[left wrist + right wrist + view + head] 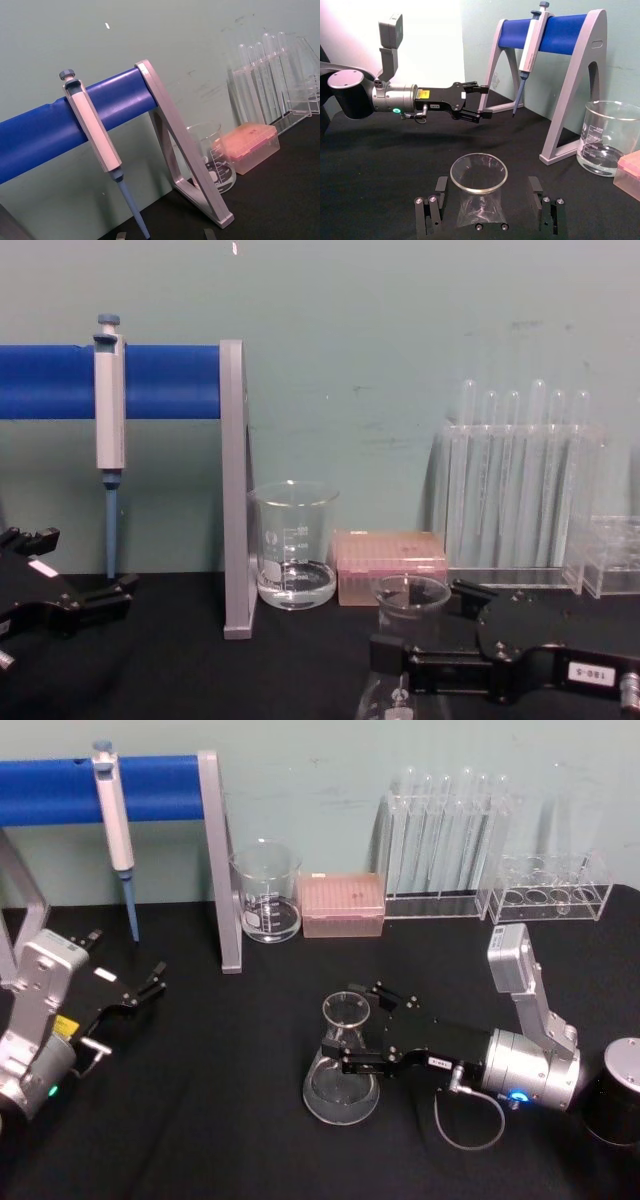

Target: Grasp the erlenmeyer flask with one hand, shake it three times, then place it back.

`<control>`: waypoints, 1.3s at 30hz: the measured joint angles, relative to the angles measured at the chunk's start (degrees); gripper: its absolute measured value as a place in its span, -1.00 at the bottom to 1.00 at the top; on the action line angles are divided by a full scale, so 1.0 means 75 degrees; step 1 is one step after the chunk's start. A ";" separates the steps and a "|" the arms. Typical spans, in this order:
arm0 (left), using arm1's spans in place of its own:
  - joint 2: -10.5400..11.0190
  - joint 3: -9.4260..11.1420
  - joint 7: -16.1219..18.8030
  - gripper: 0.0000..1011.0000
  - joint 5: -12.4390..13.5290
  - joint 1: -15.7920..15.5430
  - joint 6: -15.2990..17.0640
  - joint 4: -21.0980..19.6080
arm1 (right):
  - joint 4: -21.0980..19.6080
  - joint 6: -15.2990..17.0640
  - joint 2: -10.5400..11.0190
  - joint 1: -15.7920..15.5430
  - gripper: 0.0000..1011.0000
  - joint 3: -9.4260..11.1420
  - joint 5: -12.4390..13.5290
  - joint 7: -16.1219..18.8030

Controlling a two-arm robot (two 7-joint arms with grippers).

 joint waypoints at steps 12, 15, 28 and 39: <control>0.0000 0.0000 0.0000 0.98 0.0000 -0.0001 0.0000 0.0000 | -0.0067 0.0002 0.0041 -0.0012 0.98 -0.0007 -0.0029 -0.0007; 0.0000 0.0000 0.0000 0.98 0.0000 -0.0001 0.0000 0.0000 | -0.0115 0.0013 0.0072 -0.0036 0.98 -0.0013 -0.0056 -0.0015; 0.0000 0.0000 0.0000 0.98 0.0000 0.0000 0.0000 0.0000 | -0.0455 0.0072 0.0312 -0.0322 0.98 0.0060 -0.0096 -0.0161; 0.0000 0.0000 0.0000 0.98 0.0000 -0.0001 0.0000 0.0000 | -0.1023 0.0276 0.0900 -0.0925 0.98 0.0503 0.0111 -0.0483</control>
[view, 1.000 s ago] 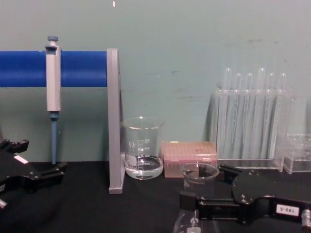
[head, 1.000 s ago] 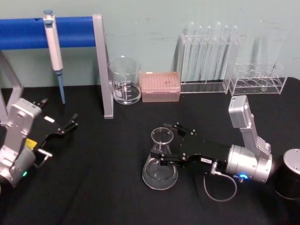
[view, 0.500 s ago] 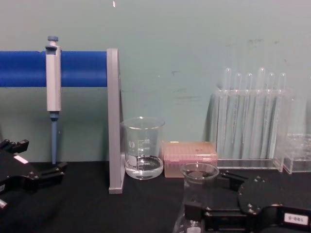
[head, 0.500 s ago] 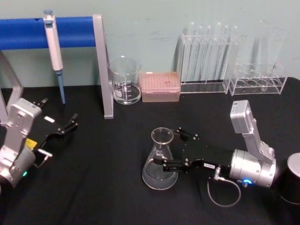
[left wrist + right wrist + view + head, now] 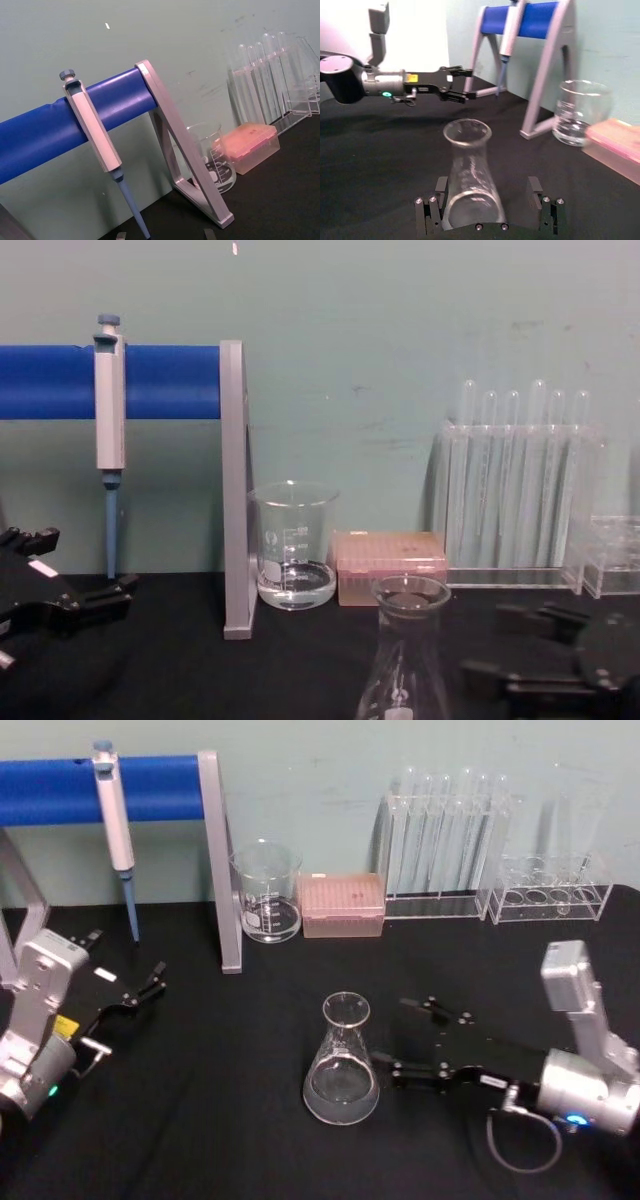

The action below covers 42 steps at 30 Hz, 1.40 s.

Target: Grasp the erlenmeyer flask with one hand, shake it three times, then place it back.

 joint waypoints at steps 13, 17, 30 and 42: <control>0.0000 0.0000 0.0000 0.98 0.0000 0.0000 0.0000 0.0000 | -0.0466 -0.0146 0.0238 -0.0649 0.98 0.1105 0.0201 -0.1124; 0.0000 0.0000 0.0000 0.98 0.0000 0.0000 0.0000 0.0000 | -0.0475 -0.0249 0.0008 -0.0622 0.98 0.1321 0.0130 -0.1501; 0.0000 0.0000 0.0000 0.98 0.0000 0.0001 0.0000 0.0000 | -0.0281 -0.0192 -0.0971 -0.0482 0.98 0.1627 -0.0605 -0.3115; -0.0001 0.0000 0.0000 0.98 0.0000 0.0000 0.0000 0.0000 | 0.0147 0.0084 -0.1419 -0.0630 0.98 0.1793 -0.0877 -0.3583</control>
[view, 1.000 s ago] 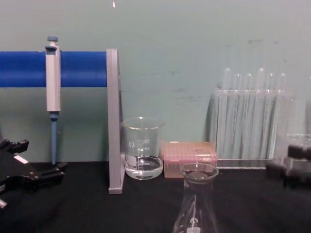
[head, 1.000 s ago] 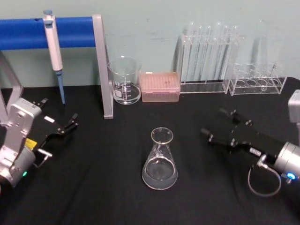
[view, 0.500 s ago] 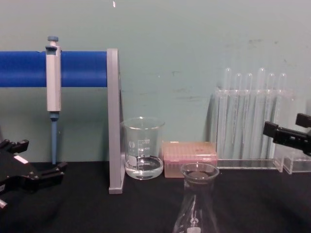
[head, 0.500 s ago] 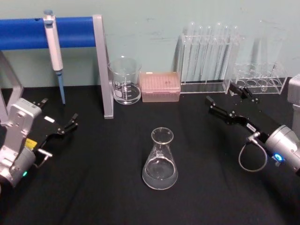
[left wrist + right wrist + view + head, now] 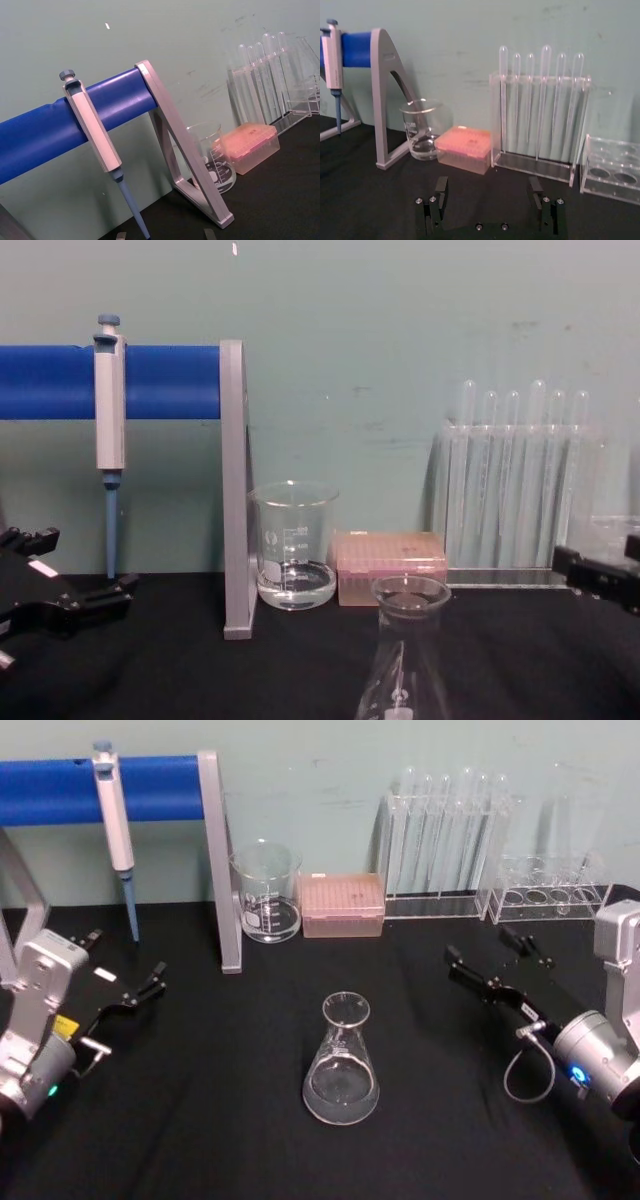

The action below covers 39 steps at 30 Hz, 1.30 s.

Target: Grasp the erlenmeyer flask with one hand, shake it three times, then place it back.

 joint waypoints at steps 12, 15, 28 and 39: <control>0.0001 0.0000 0.0000 0.98 0.0000 0.0000 0.0000 0.0000 | 0.0069 0.0215 -0.0140 -0.0053 0.98 0.0126 -0.0135 0.0129; 0.0000 0.0000 0.0000 0.98 0.0000 0.0000 0.0000 0.0000 | 0.0067 0.0229 -0.0147 -0.0053 0.98 0.0138 -0.0133 0.0170; 0.0000 0.0000 0.0000 0.98 0.0000 0.0000 0.0000 0.0000 | 0.0060 0.0225 -0.0141 -0.0053 0.98 0.0126 -0.0134 0.0129; 0.0000 0.0000 0.0000 0.98 0.0000 0.0000 0.0000 0.0000 | 0.0057 0.0218 -0.0139 -0.0053 0.98 0.0119 -0.0137 0.0113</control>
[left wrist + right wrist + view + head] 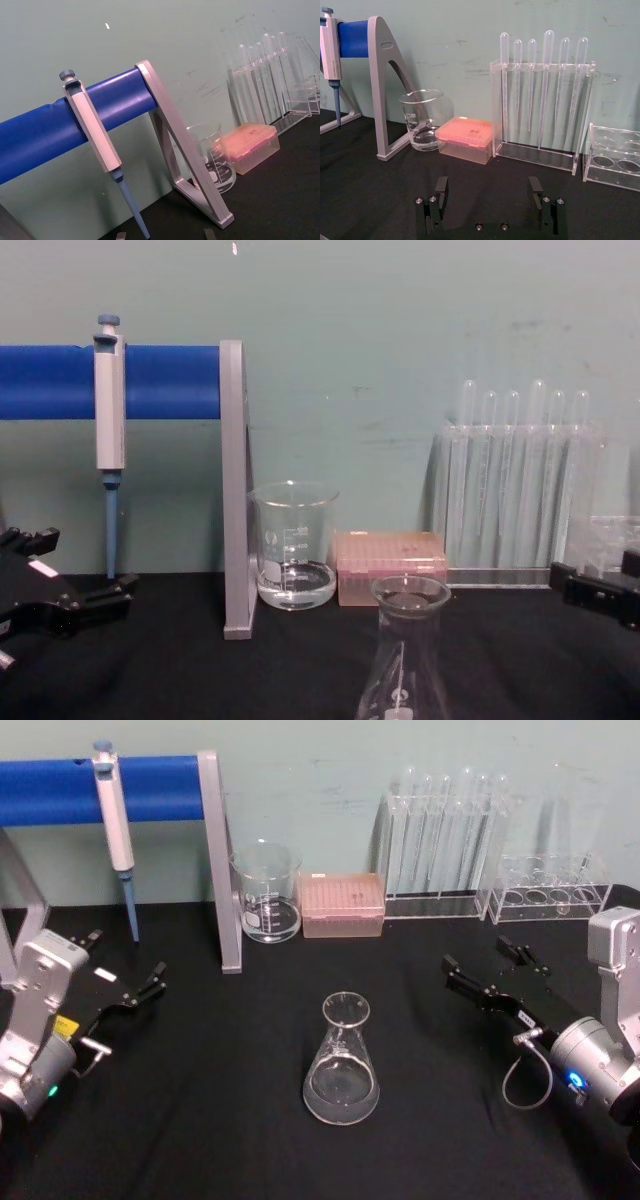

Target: Grasp the erlenmeyer flask with one hand, shake it three times, then place it back.

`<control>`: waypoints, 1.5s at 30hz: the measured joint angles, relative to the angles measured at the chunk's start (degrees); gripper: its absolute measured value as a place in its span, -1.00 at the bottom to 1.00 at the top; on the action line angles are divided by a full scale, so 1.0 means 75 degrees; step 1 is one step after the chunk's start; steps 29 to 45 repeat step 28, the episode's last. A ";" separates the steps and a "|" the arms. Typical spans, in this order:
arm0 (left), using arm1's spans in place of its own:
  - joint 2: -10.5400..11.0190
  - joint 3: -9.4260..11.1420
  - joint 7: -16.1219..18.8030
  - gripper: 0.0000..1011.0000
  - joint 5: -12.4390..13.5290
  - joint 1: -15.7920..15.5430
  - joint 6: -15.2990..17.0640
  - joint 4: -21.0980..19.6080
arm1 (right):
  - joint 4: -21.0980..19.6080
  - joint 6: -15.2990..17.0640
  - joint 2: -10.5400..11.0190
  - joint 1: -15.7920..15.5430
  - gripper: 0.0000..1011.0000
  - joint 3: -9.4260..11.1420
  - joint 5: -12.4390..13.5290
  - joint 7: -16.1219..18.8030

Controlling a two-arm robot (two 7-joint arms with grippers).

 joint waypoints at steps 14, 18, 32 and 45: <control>0.0000 0.0000 0.0001 0.98 0.0000 0.0000 0.0000 0.0000 | 0.0000 -0.0005 0.0000 0.0000 0.98 0.0000 0.0000 -0.0010; 0.0000 0.0000 0.0000 0.98 0.0000 0.0000 0.0000 0.0000 | 0.0000 -0.0005 0.0000 0.0000 0.98 -0.0001 0.0000 -0.0010; 0.0000 0.0000 0.0000 0.98 0.0000 0.0000 0.0000 0.0000 | 0.0000 -0.0006 0.0000 0.0000 0.98 0.0000 0.0000 -0.0011; 0.0000 0.0000 0.0000 0.98 0.0000 0.0000 0.0000 0.0000 | 0.0000 -0.0006 0.0000 0.0000 0.98 0.0000 0.0000 -0.0011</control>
